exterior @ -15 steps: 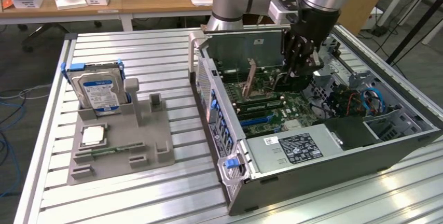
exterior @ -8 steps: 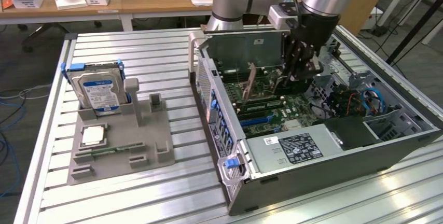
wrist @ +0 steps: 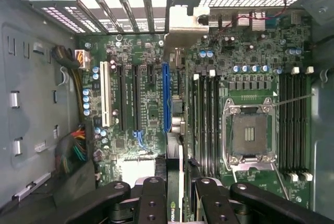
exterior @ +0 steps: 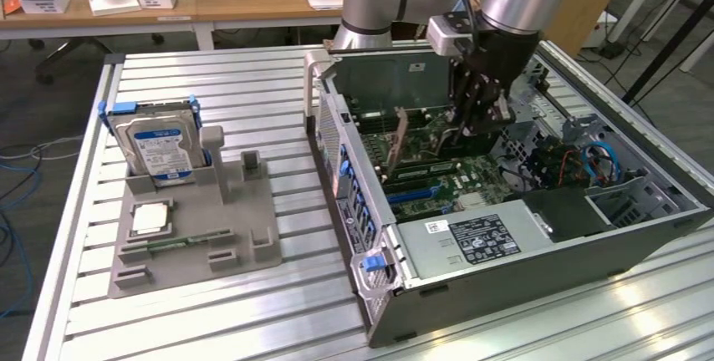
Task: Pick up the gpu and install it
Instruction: 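Insert the gpu into the slot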
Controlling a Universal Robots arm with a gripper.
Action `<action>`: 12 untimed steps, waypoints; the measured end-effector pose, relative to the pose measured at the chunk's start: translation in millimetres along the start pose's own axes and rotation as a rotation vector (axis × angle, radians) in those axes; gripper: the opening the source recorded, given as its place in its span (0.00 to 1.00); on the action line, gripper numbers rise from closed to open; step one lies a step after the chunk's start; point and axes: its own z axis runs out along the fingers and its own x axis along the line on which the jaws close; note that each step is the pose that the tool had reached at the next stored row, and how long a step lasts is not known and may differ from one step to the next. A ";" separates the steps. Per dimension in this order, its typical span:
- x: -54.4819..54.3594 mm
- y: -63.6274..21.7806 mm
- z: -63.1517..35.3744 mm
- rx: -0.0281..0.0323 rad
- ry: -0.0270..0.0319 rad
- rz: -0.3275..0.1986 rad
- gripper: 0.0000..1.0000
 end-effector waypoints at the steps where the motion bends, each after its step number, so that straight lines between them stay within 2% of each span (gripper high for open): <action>1: 0.3 0.4 0.7 0.0000 0.0001 0.000 0.26; 12: 1.6 2.4 4.8 0.0024 0.0022 -0.009 0.26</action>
